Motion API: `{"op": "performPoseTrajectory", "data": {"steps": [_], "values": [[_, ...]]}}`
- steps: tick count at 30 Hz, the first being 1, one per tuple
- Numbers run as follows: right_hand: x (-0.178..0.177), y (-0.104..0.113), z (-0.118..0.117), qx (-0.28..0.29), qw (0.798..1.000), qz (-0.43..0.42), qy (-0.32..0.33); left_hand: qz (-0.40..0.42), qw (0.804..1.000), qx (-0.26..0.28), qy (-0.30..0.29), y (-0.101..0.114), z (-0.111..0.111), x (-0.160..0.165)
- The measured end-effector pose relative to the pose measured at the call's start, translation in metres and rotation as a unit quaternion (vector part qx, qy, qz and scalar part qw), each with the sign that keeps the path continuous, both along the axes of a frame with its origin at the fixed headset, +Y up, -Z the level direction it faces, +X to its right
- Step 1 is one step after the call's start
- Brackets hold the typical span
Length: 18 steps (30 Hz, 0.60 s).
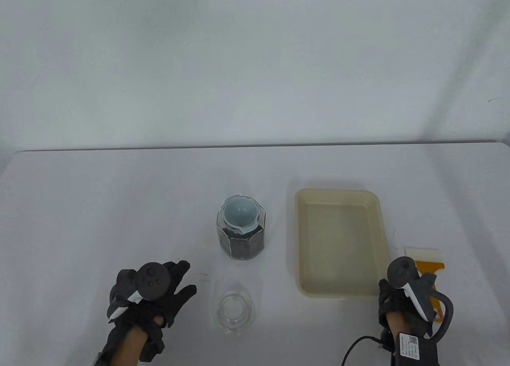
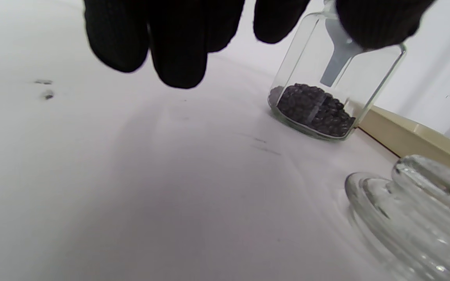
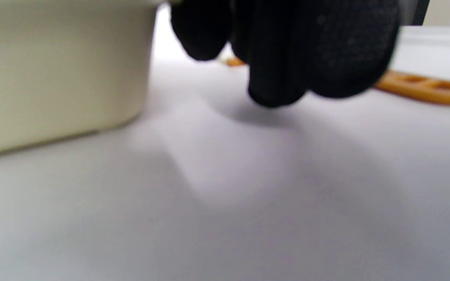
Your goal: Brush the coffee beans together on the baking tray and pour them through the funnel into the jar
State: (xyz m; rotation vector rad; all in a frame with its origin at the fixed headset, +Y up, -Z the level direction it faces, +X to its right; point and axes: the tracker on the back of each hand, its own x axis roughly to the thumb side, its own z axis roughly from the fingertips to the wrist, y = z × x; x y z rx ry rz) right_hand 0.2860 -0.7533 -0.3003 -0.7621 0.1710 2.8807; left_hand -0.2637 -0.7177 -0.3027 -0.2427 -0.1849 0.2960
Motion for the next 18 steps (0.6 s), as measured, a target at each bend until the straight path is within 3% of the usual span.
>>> {"op": "performPoseTrajectory", "data": {"steps": [8, 11, 13, 18], "values": [[0.000, 0.001, 0.003, -0.004, 1.000, -0.018, -0.005, -0.003, 1.000, -0.001, -0.002, 0.000, 0.000, 0.001], [0.003, 0.008, 0.006, 0.021, 0.999, -0.044, -0.009, -0.004, 1.000, -0.003, 0.000, 0.000, 0.000, 0.001], [0.008, 0.016, 0.012, 0.067, 0.995, -0.066, -0.015, -0.005, 1.000, -0.005, 0.000, 0.001, 0.000, 0.002], [0.012, 0.021, 0.017, 0.096, 0.990, -0.100, -0.016, -0.006, 1.000, 0.010, -0.008, 0.008, 0.003, 0.010]]}}
